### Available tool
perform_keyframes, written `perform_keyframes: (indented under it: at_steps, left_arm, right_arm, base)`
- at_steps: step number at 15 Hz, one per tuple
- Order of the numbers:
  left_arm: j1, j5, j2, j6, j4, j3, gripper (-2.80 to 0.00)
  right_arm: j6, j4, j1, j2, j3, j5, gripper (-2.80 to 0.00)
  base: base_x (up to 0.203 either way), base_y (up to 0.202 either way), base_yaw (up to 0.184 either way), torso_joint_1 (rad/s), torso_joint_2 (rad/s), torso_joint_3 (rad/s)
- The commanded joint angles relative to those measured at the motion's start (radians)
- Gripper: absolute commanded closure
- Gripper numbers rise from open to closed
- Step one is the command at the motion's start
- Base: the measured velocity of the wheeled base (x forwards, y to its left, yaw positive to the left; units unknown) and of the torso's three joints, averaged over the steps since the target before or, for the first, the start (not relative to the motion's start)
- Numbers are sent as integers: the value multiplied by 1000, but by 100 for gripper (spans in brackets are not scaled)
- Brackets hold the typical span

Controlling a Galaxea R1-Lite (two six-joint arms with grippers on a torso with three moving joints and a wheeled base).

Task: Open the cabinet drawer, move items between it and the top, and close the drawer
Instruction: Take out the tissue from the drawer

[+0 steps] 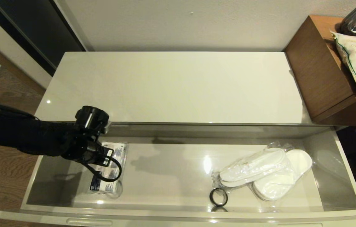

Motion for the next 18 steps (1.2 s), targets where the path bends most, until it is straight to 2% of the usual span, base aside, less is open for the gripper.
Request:
perform_keyframes:
  at_steps: [1, 7, 14, 18]
  left_arm:
    - [20, 4, 119, 2, -32, -40, -280]
    - [67, -19, 163, 10, -58, -31, -280]
    - [71, -92, 233, 6, -61, -34, -280]
    - [71, -103, 275, -12, -69, -62, -280]
  right_arm:
    - [0, 0, 0, 1, 0, 0, 0]
    - [0, 0, 0, 1, 0, 0, 0]
    - [0, 0, 0, 1, 0, 0, 0]
    - [0, 0, 0, 1, 0, 0, 0]
  base:
    - [0, 0, 0, 0, 0, 0]
    - [0, 0, 0, 0, 0, 0]
    - [0, 0, 0, 0, 0, 0]
    - [0, 0, 0, 0, 0, 0]
